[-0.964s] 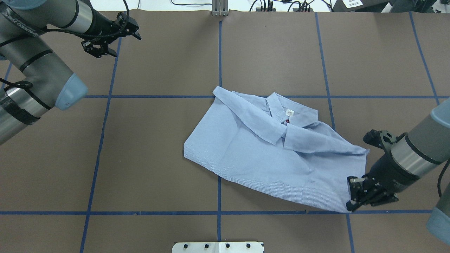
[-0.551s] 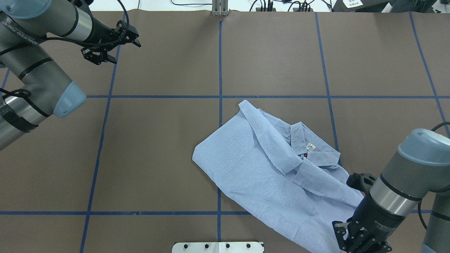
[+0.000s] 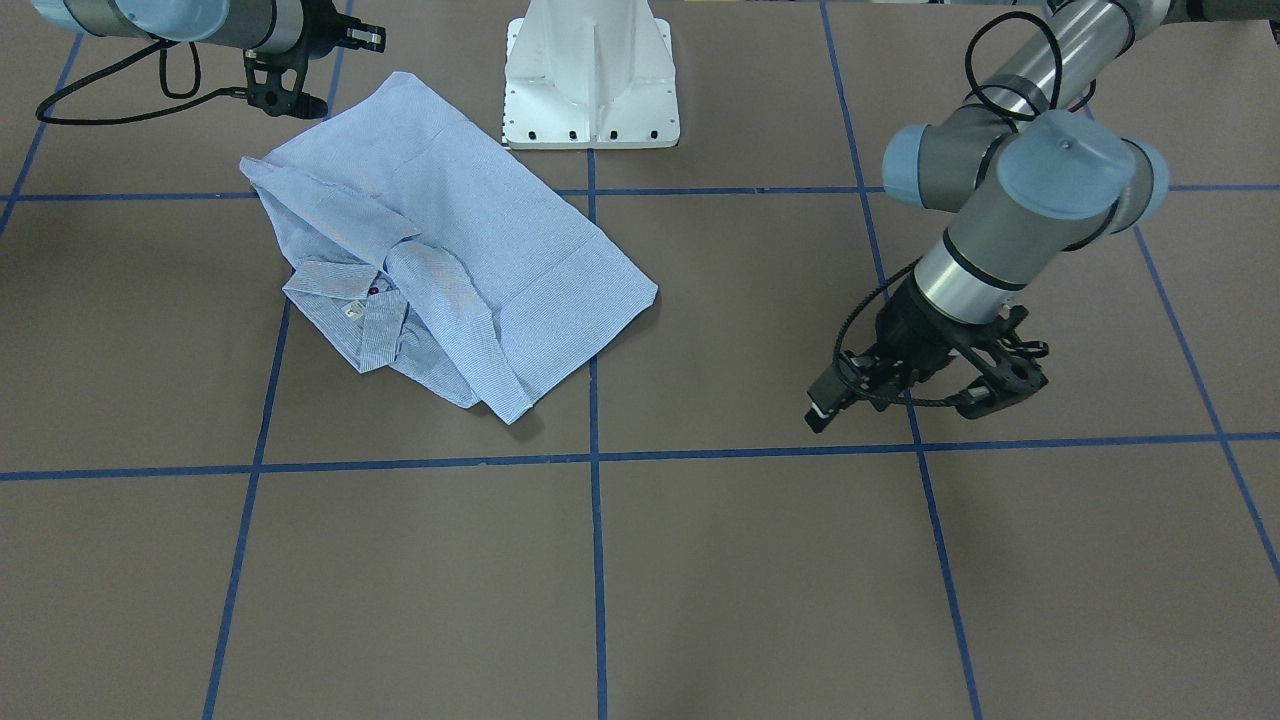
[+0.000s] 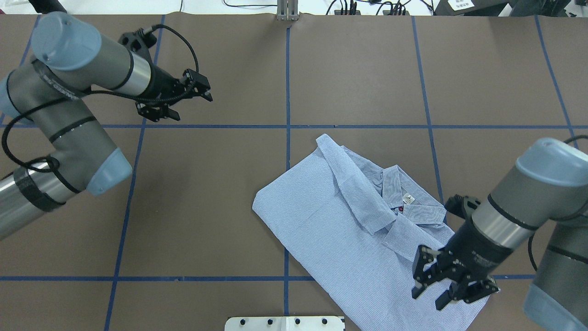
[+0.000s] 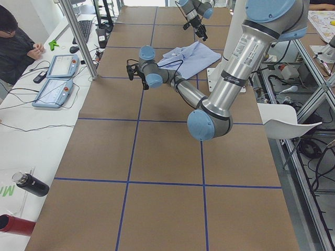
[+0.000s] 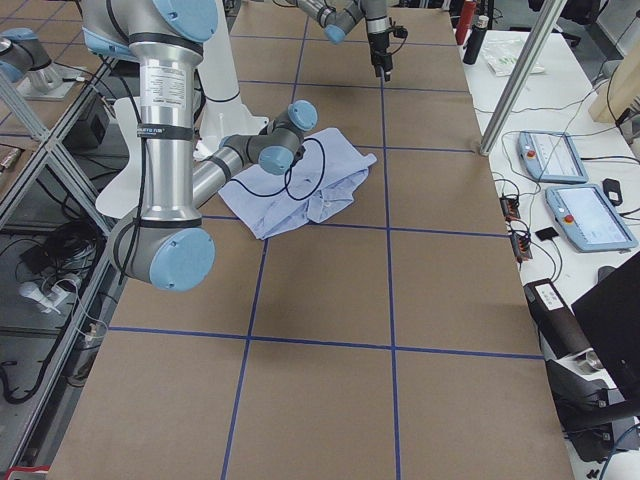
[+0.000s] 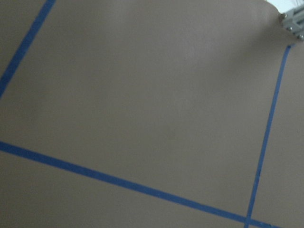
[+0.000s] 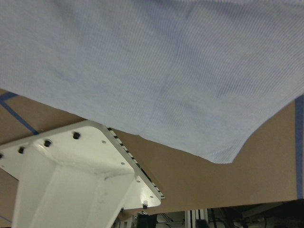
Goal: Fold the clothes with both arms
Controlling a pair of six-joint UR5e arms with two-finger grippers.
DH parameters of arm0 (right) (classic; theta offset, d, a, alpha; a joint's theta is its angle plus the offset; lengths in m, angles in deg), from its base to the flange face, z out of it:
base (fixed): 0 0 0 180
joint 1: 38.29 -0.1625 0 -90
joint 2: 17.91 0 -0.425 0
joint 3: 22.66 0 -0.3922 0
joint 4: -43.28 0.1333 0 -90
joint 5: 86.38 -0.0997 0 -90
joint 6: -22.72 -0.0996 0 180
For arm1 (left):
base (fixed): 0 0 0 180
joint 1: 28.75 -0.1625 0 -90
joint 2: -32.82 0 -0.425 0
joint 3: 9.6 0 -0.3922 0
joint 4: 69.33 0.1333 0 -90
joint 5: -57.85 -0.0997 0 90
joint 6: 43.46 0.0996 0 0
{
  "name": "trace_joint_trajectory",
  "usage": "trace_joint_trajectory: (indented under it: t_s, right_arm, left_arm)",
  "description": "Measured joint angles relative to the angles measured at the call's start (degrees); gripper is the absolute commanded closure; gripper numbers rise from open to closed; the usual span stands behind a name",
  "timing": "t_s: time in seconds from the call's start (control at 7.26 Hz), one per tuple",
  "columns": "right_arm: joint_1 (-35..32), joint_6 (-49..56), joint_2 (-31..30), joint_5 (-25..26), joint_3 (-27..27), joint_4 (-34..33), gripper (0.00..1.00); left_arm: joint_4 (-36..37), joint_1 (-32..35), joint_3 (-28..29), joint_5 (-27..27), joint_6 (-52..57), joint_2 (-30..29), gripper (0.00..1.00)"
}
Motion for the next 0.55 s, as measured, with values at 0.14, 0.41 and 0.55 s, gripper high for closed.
trace_joint_trajectory:
  t_s: [0.14, 0.41, 0.55]
  right_arm:
    - [-4.1, 0.5, 3.4, 0.8, -1.9, 0.0, 0.0]
    - [-9.0, 3.3, 8.7, 6.8, -4.0, -0.1, 0.0]
    - [-9.8, 5.5, 10.0, 10.4, -4.3, -0.1, 0.0]
  left_arm:
    - [0.0, -4.2, -2.3, -1.2, -4.8, 0.5, 0.02]
    - [0.0, -14.0, -4.0, -6.1, -13.1, 0.2, 0.06]
    - [0.0, -17.5, -3.2, -8.4, -15.9, -0.6, 0.09]
